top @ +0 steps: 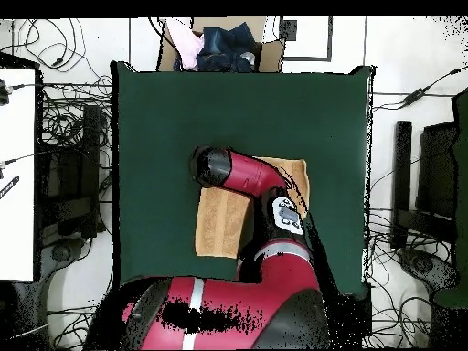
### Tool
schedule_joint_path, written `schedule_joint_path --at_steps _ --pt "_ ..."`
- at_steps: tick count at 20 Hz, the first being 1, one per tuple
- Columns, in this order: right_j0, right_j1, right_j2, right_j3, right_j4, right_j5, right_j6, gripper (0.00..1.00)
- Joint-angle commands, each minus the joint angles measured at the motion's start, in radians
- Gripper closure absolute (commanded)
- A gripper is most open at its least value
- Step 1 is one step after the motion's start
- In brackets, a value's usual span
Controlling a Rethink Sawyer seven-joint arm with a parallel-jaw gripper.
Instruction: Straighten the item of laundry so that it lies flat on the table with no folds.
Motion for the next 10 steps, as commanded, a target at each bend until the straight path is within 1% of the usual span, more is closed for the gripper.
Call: schedule_joint_path --at_steps 1,3,10 --pt "0.05 0.047 -0.048 -0.025 0.111 0.121 0.339 1.0" --pt "0.064 0.043 -0.049 -0.004 0.137 0.106 0.355 1.0" --pt "0.135 0.067 -0.071 -0.036 0.233 0.119 0.418 1.0"
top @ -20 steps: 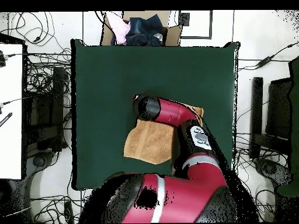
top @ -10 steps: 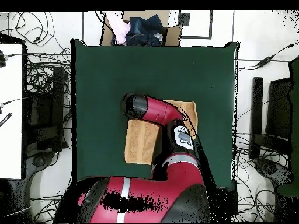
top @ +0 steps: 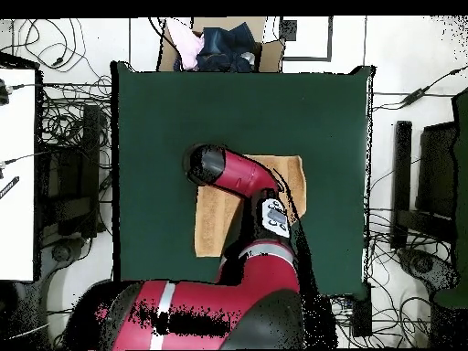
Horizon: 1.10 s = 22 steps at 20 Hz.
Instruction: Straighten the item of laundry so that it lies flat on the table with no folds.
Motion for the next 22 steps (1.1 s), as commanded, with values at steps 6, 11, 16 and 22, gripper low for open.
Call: schedule_joint_path --at_steps 6,11,16,22 --pt "0.157 0.083 -0.051 -0.074 0.164 0.129 0.427 1.0" --pt "0.285 0.135 -0.161 -0.167 0.195 0.205 0.539 1.0" --pt "0.383 0.218 -0.291 -0.309 0.198 0.33 0.666 1.0" --pt "0.419 0.285 -0.347 -0.438 0.213 0.431 0.81 1.0"
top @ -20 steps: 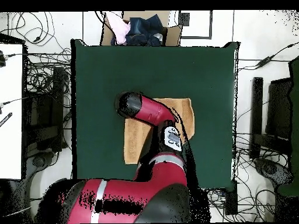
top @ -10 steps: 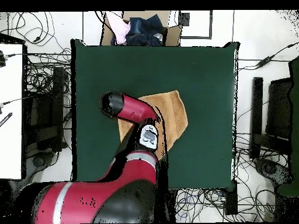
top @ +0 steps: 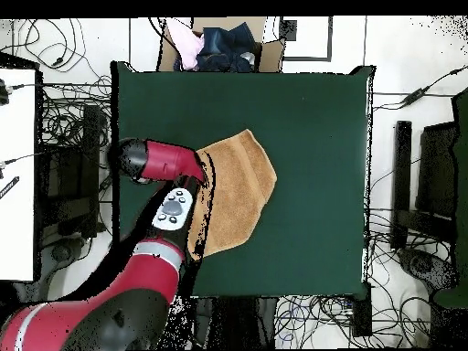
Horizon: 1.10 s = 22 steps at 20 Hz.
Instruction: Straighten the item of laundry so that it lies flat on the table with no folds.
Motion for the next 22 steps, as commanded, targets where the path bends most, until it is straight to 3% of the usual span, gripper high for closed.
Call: schedule_joint_path --at_steps 1,6,11,22 --pt "0.044 0.107 -0.076 -0.173 0.07 0.158 0.472 1.0" --pt "0.025 0.115 -0.066 -0.185 0.065 0.145 0.491 1.0" --pt "-0.002 0.083 -0.016 -0.127 0.05 0.068 0.457 1.0" --pt "-0.017 0.046 0.021 -0.068 0.054 0.033 0.436 1.0"
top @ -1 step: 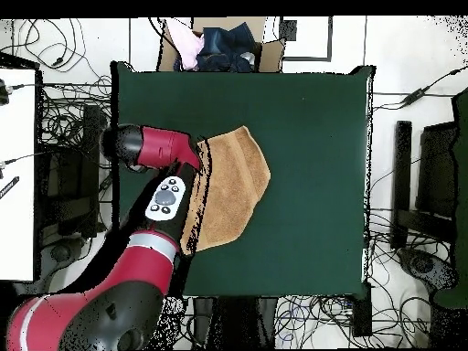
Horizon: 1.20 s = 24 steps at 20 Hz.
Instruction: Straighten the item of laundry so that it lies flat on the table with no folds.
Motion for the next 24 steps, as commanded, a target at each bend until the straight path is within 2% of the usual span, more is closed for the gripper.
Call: schedule_joint_path --at_steps 1,6,7,19,24 --pt "-0.021 -0.027 0.085 0.082 0.04 -0.085 0.223 1.0" --pt "-0.038 -0.039 0.099 0.097 0.037 -0.097 0.197 1.0" --pt "-0.046 -0.042 0.112 0.103 0.038 -0.111 0.186 0.0" --pt "-0.076 -0.061 0.13 0.11 0.021 -0.079 0.148 0.0" --pt "-0.12 -0.114 0.163 0.192 -0.01 -0.104 0.057 0.0"
